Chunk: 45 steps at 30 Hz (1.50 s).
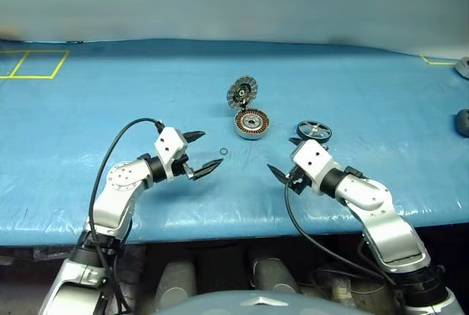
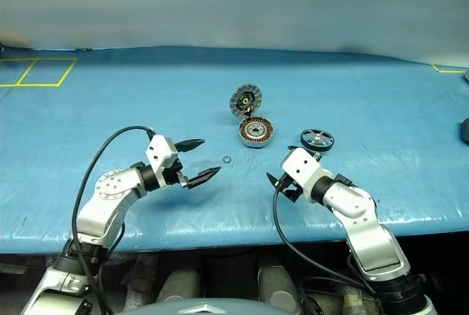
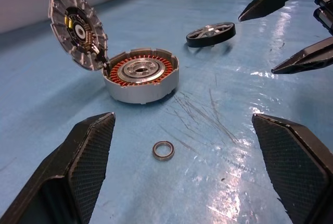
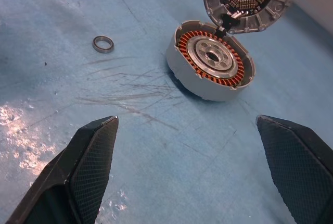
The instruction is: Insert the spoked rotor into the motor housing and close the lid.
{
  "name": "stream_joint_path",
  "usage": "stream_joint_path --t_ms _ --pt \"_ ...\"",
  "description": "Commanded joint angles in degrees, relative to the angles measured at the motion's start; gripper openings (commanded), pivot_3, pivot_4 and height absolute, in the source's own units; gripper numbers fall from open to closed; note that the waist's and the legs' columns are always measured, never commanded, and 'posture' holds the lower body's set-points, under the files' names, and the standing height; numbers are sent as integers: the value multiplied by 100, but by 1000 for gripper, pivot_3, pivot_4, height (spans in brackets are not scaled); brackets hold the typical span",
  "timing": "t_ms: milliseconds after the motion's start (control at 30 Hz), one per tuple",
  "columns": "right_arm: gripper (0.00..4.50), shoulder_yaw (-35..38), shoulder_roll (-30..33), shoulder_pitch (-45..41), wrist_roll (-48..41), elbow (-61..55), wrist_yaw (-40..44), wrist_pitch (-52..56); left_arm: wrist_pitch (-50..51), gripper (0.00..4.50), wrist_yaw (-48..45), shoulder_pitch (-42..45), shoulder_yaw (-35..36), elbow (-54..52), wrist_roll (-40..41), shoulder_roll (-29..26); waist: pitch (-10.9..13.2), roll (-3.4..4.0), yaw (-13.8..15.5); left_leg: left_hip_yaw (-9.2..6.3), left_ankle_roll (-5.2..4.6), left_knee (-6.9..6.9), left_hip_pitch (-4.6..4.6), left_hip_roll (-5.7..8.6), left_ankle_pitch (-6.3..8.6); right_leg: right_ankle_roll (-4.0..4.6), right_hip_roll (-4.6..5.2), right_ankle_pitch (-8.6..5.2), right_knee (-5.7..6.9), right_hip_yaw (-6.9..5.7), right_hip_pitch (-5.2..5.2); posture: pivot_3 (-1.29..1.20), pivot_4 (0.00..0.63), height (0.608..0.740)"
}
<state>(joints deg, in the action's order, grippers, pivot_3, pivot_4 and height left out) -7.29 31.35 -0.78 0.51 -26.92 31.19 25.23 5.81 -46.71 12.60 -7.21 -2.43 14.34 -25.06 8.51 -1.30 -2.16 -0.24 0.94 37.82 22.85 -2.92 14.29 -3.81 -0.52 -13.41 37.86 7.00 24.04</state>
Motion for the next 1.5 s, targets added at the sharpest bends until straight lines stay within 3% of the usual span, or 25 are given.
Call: stream_joint_path --t_ms 33,867,1133,1500 --pt "4466 -20 28 101 51 -277 -12 -109 -145 4500 13 67 81 -4 -31 11 0 0 -4 0 0 0 0 0 0 0 0 0 -1 0 0 0 150 740" --pt "4466 34 -76 -95 44 -125 -107 -58 -47 4500 43 63 214 57 160 195 0 0 -2 0 0 1 0 0 0 1 0 -1 -1 0 0 0 150 740" --pt "4466 -346 -103 -1257 184 782 198 -102 -31 4500 129 -62 325 -25 187 182 2 1 -31 0 0 0 -6 -1 0 1 -1 0 0 0 -4 0 150 740" --pt "4466 -1397 -554 -3926 882 4132 832 -893 -54 4500 438 -456 344 -303 165 270 7 6 -64 0 -4 -9 -5 0 2 7 0 33 -7 -3 -3 0 150 740"
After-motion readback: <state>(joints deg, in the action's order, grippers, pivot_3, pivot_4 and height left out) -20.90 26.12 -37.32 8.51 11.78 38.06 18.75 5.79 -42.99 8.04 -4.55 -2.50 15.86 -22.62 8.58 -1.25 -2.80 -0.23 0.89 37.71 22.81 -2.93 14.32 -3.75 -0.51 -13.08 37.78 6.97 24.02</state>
